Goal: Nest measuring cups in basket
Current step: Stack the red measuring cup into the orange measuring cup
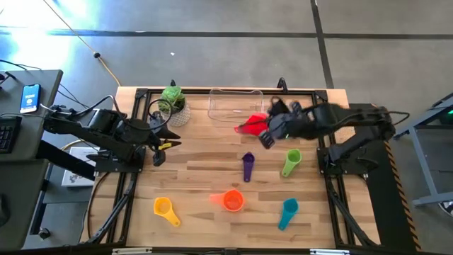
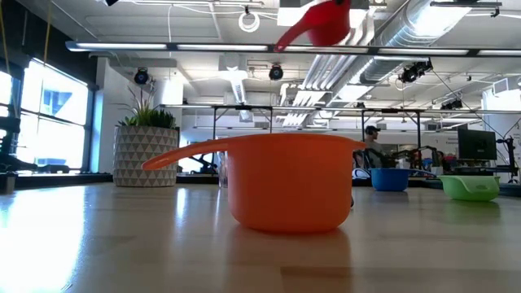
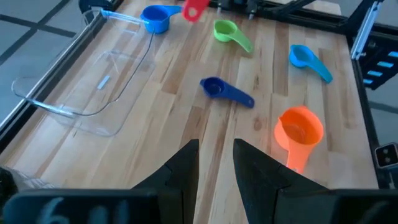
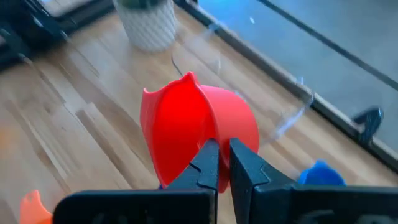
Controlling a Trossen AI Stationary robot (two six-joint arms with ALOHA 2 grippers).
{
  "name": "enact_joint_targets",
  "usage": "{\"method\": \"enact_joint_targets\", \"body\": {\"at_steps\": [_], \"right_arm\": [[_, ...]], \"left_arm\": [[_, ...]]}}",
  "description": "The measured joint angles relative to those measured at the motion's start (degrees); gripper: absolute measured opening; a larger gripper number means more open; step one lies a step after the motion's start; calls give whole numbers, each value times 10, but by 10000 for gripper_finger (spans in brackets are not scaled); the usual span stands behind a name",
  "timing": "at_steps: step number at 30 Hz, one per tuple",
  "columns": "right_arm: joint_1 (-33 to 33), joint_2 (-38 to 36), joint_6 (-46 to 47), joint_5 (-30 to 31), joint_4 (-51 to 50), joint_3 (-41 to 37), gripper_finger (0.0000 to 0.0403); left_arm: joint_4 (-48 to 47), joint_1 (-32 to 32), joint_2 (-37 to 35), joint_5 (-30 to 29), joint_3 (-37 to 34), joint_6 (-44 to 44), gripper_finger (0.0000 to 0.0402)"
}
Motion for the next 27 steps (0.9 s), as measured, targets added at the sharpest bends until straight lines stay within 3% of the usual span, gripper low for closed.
{"method": "enact_joint_targets", "body": {"at_steps": [10,27], "right_arm": [[-105,-66,-202,-102,118,0,0],[-162,-88,-284,-158,52,0,0]], "left_arm": [[8,0,0,-3,0,-33,90],[7,0,0,-37,0,-89,90]]}}
